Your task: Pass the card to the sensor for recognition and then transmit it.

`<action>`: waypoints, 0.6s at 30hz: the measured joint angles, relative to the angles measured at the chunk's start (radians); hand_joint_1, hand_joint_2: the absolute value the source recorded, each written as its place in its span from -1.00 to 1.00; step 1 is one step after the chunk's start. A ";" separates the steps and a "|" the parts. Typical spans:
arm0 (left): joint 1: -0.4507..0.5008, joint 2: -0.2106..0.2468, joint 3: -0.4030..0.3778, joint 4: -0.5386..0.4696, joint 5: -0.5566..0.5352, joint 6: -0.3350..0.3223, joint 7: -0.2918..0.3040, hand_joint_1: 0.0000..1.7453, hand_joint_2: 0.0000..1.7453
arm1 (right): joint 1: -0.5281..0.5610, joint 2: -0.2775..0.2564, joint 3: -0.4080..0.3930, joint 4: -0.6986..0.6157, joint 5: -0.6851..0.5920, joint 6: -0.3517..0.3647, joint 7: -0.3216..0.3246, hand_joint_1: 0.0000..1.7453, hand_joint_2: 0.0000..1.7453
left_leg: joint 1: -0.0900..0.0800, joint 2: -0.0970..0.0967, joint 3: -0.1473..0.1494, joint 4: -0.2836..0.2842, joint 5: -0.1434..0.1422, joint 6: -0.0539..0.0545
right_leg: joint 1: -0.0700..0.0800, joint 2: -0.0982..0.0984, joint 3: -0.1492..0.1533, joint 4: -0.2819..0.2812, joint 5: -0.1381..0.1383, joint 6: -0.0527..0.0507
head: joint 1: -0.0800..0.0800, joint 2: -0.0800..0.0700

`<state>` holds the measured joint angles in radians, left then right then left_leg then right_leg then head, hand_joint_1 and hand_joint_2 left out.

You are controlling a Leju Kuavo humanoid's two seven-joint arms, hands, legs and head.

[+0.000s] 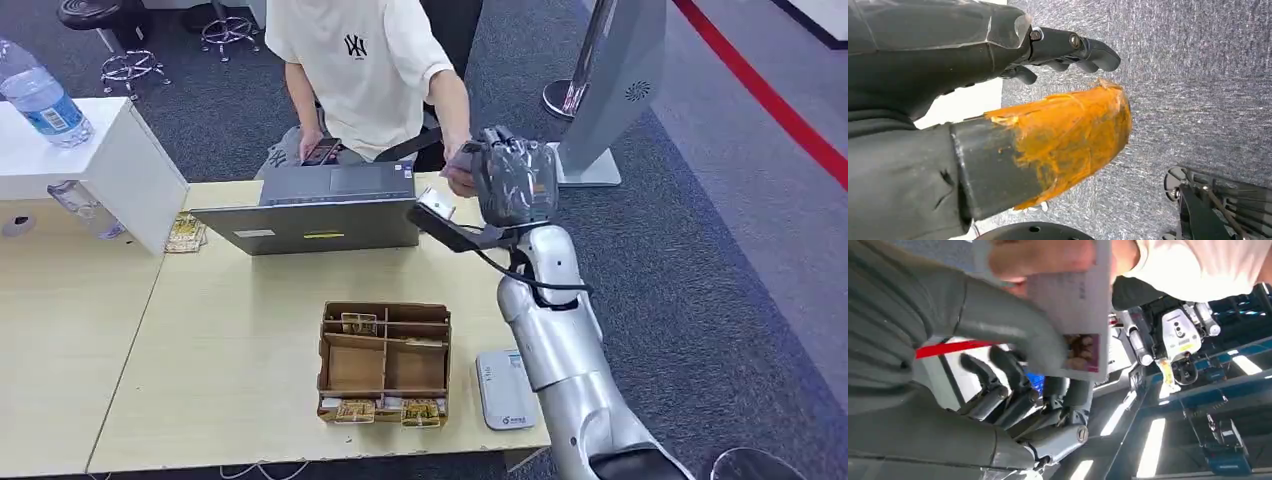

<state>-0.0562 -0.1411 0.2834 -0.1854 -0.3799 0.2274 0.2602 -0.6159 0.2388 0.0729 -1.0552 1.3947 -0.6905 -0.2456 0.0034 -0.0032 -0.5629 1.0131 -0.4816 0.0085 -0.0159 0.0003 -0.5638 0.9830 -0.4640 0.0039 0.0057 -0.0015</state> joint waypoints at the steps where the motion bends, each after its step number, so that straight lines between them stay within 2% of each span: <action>1: 0.000 0.000 0.000 0.000 0.000 0.000 0.000 -1.00 -1.00 | 0.001 0.001 -0.001 0.000 0.004 0.000 0.005 -1.00 1.00 | 0.000 0.000 0.000 0.000 0.000 0.000 | 0.000 0.000 0.000 0.000 0.000 0.000 | 0.000 0.000; 7: 0.000 -0.003 0.000 0.000 0.001 0.000 0.000 -1.00 -1.00 | 0.036 0.004 -0.002 -0.025 -0.005 0.000 -0.006 -1.00 1.00 | 0.000 0.000 0.000 0.000 0.000 0.000 | 0.000 0.000 0.000 0.000 0.000 0.000 | 0.000 0.000; 9: 0.000 -0.003 0.000 0.000 0.003 0.000 0.000 -1.00 -1.00 | 0.058 0.010 -0.003 -0.047 -0.029 0.000 -0.034 -1.00 1.00 | 0.000 0.000 0.000 0.000 0.000 0.000 | 0.000 0.000 0.000 0.000 0.000 0.000 | 0.000 0.000; 13: 0.000 -0.004 0.000 0.000 0.014 0.004 0.000 -1.00 -1.00 | 0.123 0.036 -0.015 -0.110 -0.121 0.000 -0.138 -1.00 1.00 | 0.000 0.000 0.000 0.000 0.000 0.000 | 0.000 0.000 0.000 0.000 0.000 0.000 | 0.000 0.000; 18: 0.001 -0.007 0.008 0.000 0.032 0.010 0.000 -1.00 -1.00 | 0.255 0.069 -0.003 -0.241 -0.238 -0.001 -0.229 -1.00 1.00 | 0.000 0.000 0.000 0.000 -0.001 0.000 | 0.000 -0.001 0.000 0.000 -0.001 0.000 | 0.000 0.000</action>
<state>-0.0554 -0.1480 0.2918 -0.1854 -0.3479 0.2376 0.2598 -0.3613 0.3074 0.0694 -1.2957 1.1568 -0.6912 -0.4746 0.0037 -0.0035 -0.5631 1.0127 -0.4824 0.0086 -0.0157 -0.0004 -0.5640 0.9829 -0.4650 0.0037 0.0057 -0.0015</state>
